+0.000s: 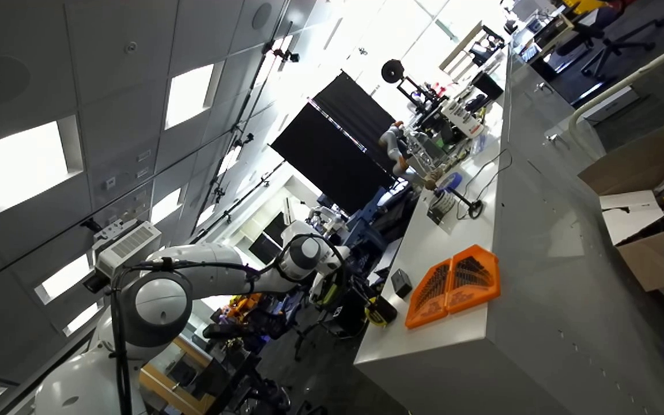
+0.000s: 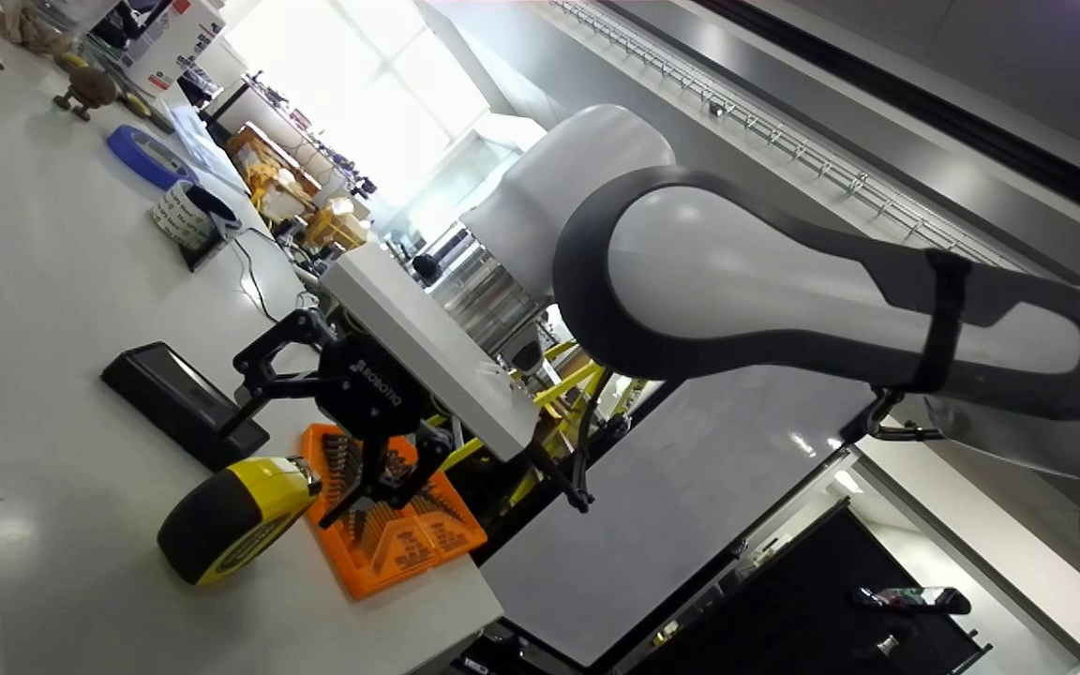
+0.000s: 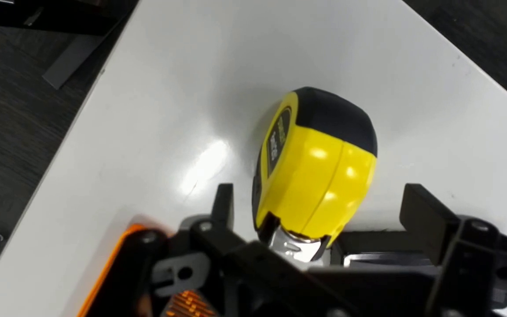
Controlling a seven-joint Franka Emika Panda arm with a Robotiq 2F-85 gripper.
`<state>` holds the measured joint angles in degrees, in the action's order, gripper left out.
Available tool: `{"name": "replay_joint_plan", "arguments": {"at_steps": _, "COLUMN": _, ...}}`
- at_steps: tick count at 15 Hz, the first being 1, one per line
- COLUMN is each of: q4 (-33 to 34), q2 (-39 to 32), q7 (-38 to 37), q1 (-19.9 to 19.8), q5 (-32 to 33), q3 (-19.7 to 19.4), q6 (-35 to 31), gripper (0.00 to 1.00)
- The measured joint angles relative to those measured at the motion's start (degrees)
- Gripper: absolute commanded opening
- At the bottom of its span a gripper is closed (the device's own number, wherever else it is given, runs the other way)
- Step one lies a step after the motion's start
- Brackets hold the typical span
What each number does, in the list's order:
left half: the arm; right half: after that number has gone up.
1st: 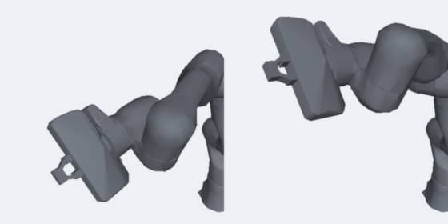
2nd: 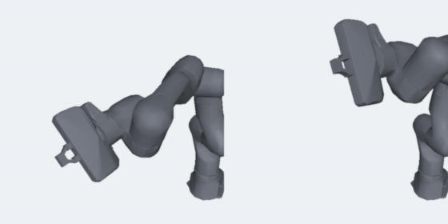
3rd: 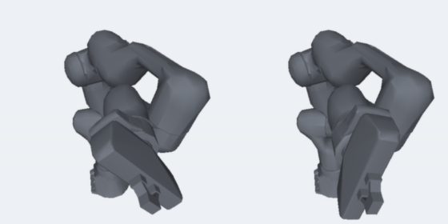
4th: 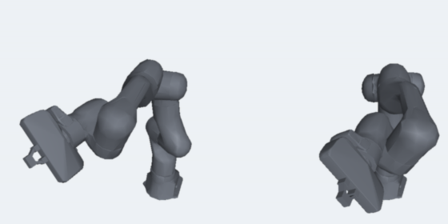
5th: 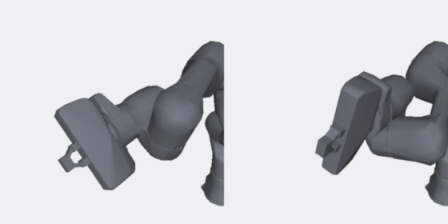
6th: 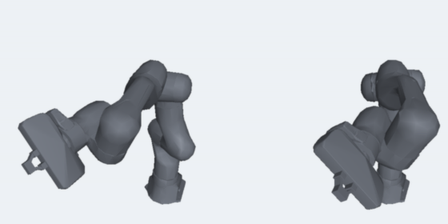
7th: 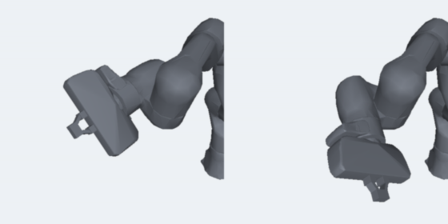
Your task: Point the yellow and black object to the left
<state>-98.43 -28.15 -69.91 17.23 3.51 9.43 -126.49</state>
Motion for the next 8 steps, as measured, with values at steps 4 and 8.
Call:
{"name": "replay_joint_plan", "arguments": {"at_steps": 4, "q4": -0.01, "q2": -0.43, "q7": 1.54, "q1": -0.02, "q5": -0.95, "q3": 0.21, "q6": 0.00, "gripper": 0.36}}
{"name": "replay_joint_plan", "arguments": {"at_steps": 8, "q4": 0.02, "q2": -0.52, "q7": 2.65, "q1": -0.08, "q5": -1.64, "q3": 0.19, "q6": 0.00, "gripper": 0.28}}
